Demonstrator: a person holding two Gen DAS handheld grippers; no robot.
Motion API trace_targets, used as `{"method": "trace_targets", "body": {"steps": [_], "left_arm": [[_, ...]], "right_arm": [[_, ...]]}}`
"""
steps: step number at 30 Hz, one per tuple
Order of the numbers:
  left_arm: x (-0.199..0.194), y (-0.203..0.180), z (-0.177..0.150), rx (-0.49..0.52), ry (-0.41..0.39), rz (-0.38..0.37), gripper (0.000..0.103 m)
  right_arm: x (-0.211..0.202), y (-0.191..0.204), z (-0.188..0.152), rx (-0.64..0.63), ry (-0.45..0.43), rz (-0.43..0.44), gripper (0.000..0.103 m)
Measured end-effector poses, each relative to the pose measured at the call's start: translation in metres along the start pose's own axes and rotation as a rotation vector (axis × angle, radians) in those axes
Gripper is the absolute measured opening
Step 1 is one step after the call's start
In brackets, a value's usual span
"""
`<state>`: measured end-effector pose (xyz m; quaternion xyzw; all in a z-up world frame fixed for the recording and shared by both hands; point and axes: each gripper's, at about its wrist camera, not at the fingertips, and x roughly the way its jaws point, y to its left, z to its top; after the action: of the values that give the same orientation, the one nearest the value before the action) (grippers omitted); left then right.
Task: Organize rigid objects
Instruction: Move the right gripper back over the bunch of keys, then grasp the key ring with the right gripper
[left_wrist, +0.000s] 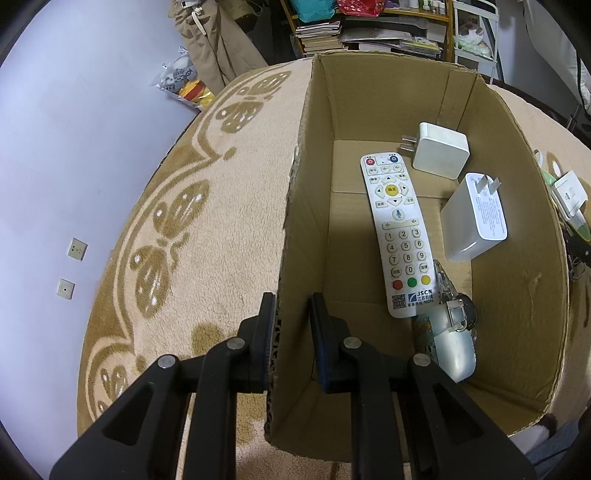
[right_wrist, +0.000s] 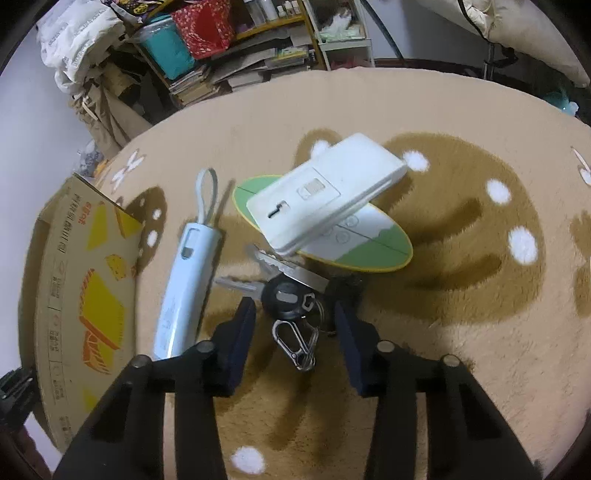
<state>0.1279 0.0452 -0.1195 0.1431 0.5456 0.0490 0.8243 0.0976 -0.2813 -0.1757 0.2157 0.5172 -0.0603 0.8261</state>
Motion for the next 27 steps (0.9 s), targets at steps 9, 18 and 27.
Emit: {"method": "trace_targets", "body": {"steps": [9,18,27], "left_arm": [[0.0,-0.002,-0.001,0.003,0.0,0.002,0.018],[-0.001,-0.002,-0.002,0.003,-0.001,0.003,0.018],[-0.002,-0.001,-0.002,-0.002,-0.001,0.001,0.018]], "right_arm": [[0.005,0.009,-0.011,-0.03,-0.012,-0.123,0.034],[-0.005,-0.004,-0.012,0.016,-0.043,-0.135,0.006],[-0.023,-0.001,-0.012,0.04,-0.059,-0.029,0.005]]}}
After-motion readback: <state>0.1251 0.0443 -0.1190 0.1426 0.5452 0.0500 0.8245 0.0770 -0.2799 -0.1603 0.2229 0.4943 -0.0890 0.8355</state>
